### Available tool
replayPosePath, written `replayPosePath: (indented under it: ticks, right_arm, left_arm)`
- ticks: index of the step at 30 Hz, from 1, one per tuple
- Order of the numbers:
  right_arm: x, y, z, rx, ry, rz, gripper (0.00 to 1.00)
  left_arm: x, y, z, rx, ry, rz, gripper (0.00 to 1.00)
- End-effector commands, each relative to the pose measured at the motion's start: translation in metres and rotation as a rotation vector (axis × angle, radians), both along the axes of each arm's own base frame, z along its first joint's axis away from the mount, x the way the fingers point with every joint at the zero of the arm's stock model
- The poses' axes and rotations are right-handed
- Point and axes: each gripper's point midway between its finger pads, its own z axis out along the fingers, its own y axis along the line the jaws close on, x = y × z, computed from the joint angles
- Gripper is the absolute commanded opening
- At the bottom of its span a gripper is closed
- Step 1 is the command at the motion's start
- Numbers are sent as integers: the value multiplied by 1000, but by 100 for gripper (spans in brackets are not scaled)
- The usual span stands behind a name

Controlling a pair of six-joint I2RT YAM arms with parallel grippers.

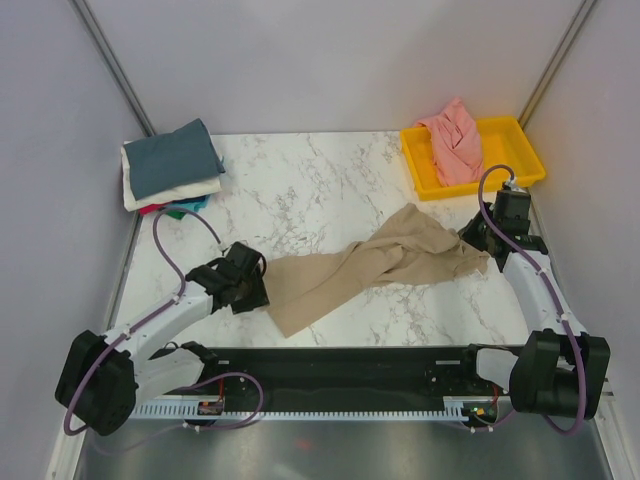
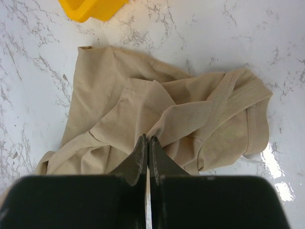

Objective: Fold and stack the t-shirts

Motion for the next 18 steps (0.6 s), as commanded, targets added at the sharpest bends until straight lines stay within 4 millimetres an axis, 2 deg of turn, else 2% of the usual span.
replayPosePath:
  ticks: [1, 8, 12, 18]
  right_arm:
    - [4, 2, 10, -5, -54, 29, 0]
    - [3, 4, 7, -2, -48, 39, 0]
    - [3, 3, 5, -4, -42, 40, 0]
    - [2, 3, 3, -6, -39, 40, 0]
  left_arm:
    - [13, 2, -6, 12, -47, 57, 52]
    - [18, -4, -17, 2, -45, 41, 52]
    - [19, -8, -25, -2, -28, 28, 47]
    - [22, -10, -22, -20, -50, 29, 23]
